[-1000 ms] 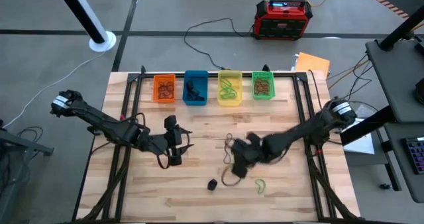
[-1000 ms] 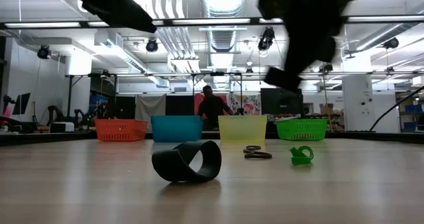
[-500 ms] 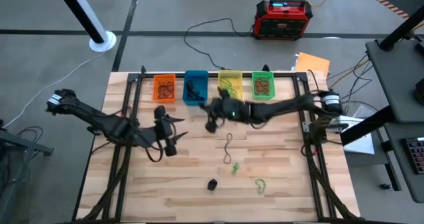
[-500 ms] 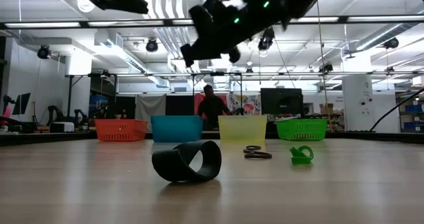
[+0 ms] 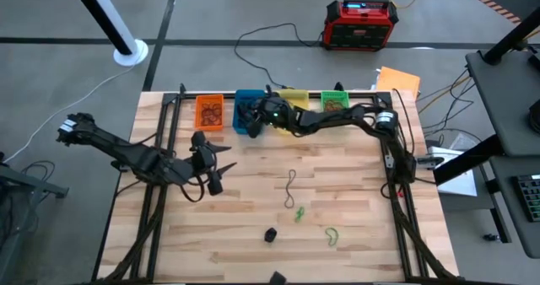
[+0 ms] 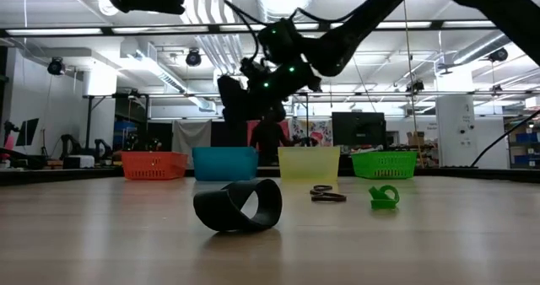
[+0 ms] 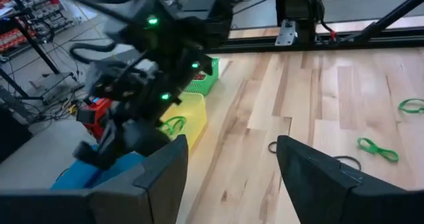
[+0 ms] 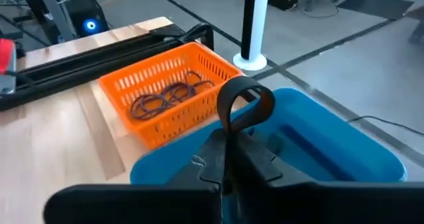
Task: Sort rubber bands into baskets
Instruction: Put the black rubber band into the blue bin, then put the violet rubber band into the orange bin
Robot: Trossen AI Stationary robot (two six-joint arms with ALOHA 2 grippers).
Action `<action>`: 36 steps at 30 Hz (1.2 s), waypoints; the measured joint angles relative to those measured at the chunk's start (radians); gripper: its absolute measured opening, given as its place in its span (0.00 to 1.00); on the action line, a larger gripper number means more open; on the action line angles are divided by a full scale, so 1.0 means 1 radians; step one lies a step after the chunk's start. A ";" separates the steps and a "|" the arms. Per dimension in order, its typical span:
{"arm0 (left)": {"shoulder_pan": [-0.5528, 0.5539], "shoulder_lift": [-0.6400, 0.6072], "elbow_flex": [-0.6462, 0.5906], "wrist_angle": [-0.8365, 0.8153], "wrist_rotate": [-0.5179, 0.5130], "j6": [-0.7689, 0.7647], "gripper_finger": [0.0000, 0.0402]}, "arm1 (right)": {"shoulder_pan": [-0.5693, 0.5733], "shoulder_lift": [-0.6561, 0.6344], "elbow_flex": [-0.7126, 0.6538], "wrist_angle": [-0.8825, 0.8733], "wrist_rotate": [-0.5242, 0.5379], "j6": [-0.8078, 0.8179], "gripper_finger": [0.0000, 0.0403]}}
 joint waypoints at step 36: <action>0.000 0.047 -0.001 -0.017 0.027 -0.081 0.53 | 0.048 -0.126 0.169 -0.568 0.019 -0.036 0.57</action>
